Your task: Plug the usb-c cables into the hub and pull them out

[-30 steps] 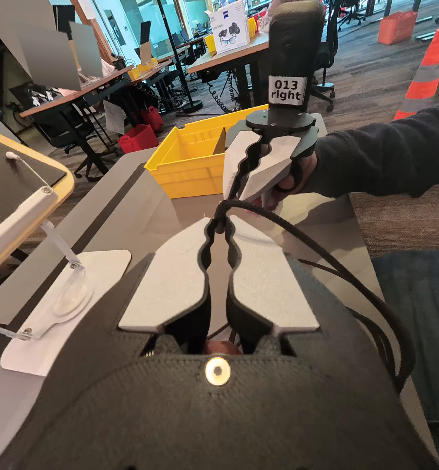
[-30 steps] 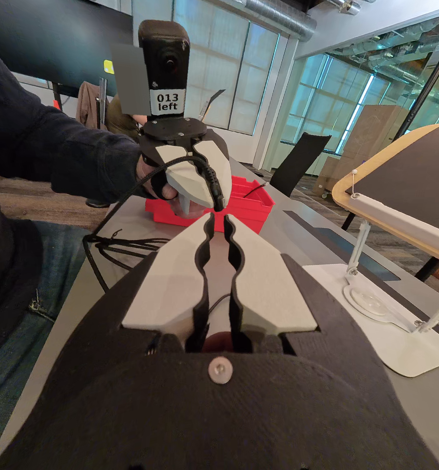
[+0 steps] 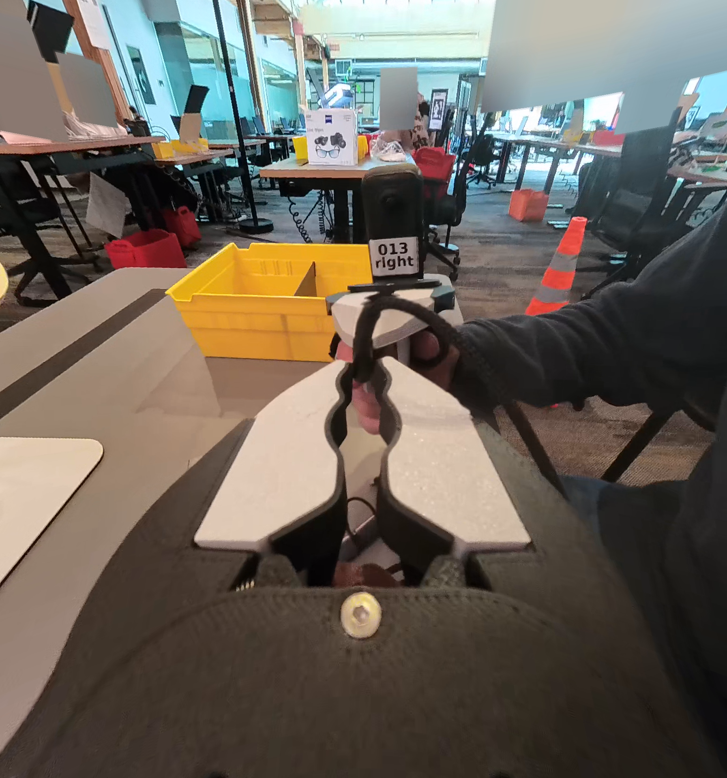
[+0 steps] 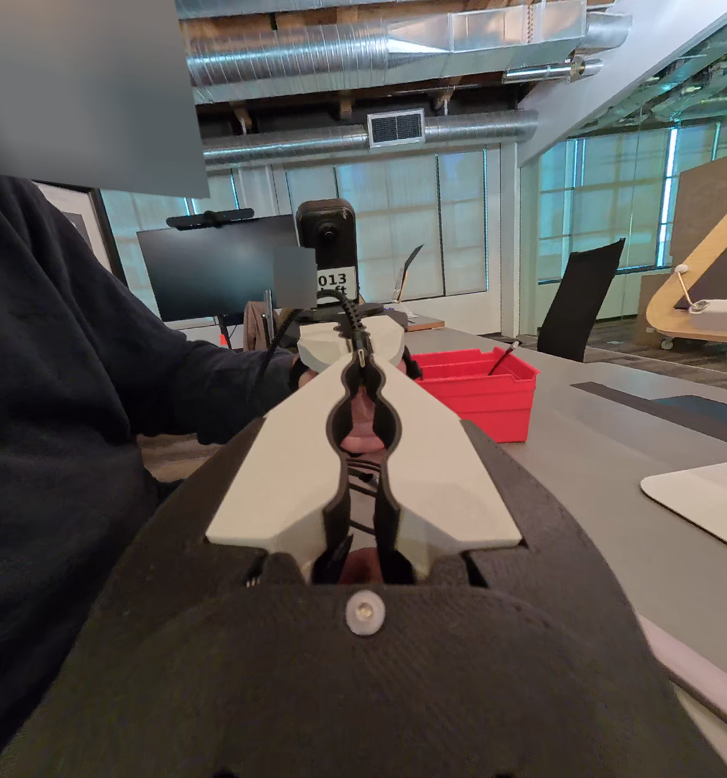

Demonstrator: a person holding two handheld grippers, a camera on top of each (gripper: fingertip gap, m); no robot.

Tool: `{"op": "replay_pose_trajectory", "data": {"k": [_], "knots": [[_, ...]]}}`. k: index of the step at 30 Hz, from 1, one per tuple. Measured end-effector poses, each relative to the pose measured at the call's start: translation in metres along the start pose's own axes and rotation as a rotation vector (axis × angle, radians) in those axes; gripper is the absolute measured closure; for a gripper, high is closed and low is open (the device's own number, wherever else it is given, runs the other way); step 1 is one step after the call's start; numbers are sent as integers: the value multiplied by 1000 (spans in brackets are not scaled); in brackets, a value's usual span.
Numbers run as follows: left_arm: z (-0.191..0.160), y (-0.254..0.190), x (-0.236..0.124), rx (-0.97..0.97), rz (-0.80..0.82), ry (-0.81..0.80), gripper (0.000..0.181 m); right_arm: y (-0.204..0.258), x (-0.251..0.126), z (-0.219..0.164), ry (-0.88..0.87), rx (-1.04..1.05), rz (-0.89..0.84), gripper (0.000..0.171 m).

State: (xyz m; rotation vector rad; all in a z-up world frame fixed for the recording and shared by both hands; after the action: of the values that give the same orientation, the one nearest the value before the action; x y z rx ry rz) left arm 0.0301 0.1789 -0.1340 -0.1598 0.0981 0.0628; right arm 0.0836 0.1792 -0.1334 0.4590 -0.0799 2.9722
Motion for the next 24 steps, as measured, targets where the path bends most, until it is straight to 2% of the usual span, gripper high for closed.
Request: {"op": "replay_pose_trajectory", "data": {"k": [7,24], "knots": [[4,0,4,-40,1,-59,173,0,-2,1,-41,27,-7,171],[0,-5,3,-61,5,-42,174,5,-4,-6,-32,30,-1,171]]}}
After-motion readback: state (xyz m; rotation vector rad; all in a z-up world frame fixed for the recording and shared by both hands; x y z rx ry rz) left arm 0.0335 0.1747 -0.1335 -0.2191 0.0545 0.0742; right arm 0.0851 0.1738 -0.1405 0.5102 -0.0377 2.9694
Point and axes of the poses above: each gripper's, where its closed fingertips meet, x out along the fingers, z out of its top, y = z × x across the jaws, the point moved 3 cm from there along -x, back along the fingers, and after that the axes turned 9 degrees about -x, right-handed, at the moved point
